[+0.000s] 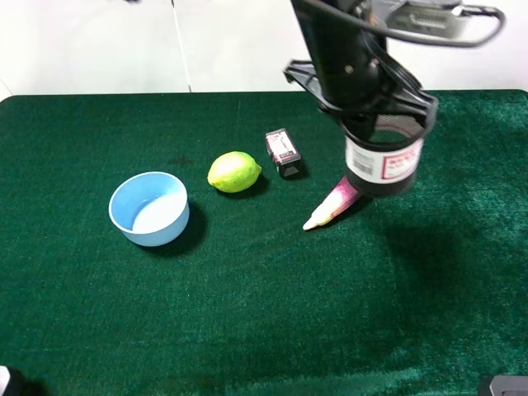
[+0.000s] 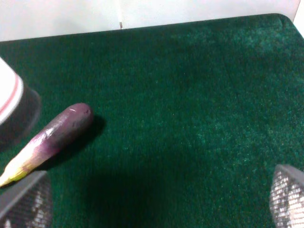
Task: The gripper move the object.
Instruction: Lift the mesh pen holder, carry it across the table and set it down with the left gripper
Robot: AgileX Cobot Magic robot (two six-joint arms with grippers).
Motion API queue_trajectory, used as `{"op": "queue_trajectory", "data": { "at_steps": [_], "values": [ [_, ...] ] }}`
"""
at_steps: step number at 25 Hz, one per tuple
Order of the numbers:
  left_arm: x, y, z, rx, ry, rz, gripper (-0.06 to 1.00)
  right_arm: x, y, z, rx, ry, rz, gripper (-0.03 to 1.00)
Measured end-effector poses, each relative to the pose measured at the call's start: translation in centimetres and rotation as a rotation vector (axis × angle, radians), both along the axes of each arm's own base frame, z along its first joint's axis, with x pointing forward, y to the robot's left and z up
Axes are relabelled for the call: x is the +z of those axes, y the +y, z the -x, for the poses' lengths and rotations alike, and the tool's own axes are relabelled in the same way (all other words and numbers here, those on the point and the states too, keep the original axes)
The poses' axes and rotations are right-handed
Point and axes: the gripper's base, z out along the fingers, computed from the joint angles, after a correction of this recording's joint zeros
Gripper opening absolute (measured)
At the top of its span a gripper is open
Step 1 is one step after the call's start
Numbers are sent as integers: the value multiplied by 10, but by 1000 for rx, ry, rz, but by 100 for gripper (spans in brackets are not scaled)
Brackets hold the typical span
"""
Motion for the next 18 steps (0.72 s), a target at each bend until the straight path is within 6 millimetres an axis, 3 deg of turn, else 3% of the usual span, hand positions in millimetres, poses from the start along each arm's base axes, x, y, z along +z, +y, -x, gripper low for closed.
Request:
{"op": "queue_trajectory", "data": {
  "at_steps": [8, 18],
  "values": [
    [-31, -26, 9, -38, -26, 36, 15, 0, 0, 0, 0, 0, 0, 70],
    [-65, -37, 2, -39, -49, 49, 15, 0, 0, 0, 0, 0, 0, 70]
  ]
}}
